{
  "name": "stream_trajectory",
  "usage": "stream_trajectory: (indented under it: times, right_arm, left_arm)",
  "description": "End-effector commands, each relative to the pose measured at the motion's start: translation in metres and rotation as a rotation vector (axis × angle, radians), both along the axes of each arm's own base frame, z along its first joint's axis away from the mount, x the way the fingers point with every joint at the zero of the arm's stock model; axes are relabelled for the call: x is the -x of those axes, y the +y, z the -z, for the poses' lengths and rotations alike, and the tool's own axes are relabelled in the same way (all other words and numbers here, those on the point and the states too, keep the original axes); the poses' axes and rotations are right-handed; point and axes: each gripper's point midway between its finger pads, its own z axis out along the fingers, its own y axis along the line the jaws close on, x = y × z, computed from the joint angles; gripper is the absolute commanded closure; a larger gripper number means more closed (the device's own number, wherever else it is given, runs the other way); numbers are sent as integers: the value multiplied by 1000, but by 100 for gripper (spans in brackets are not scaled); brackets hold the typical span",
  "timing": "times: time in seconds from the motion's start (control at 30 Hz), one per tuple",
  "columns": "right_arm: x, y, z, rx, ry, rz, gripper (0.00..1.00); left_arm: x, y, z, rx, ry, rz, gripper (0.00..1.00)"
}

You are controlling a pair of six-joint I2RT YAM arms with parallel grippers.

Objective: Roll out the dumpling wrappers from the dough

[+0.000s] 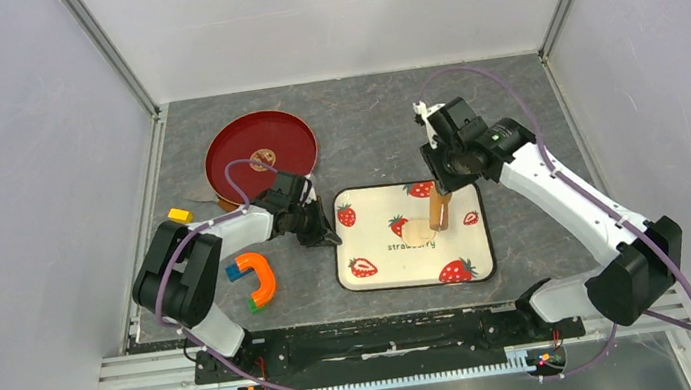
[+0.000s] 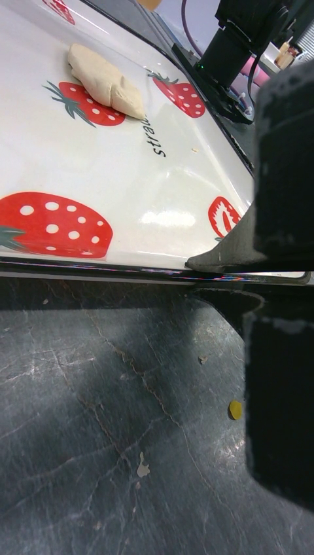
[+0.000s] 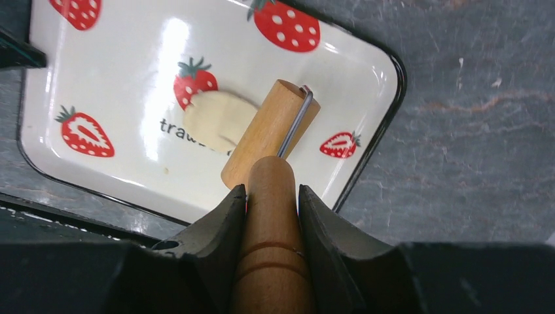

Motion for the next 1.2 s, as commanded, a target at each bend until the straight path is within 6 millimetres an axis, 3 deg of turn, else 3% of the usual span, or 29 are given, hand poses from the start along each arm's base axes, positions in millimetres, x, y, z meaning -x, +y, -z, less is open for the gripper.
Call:
stream_trajectory:
  times: [0.0, 0.43, 0.87, 1.17]
  right_arm:
    - [-20, 25, -28, -91, -107, -83, 100]
    - [-15, 50, 11, -127, -108, -179, 100]
    - [-1, 26, 69, 30, 9, -133, 100]
    - [14, 35, 87, -14, 32, -164, 100]
  left_arm:
    - [34, 51, 57, -281, 113, -10, 98]
    - [34, 51, 57, -280, 116, -9, 98]
    - [34, 51, 57, -280, 114, -10, 98]
    - [34, 51, 57, -280, 117, -9, 98]
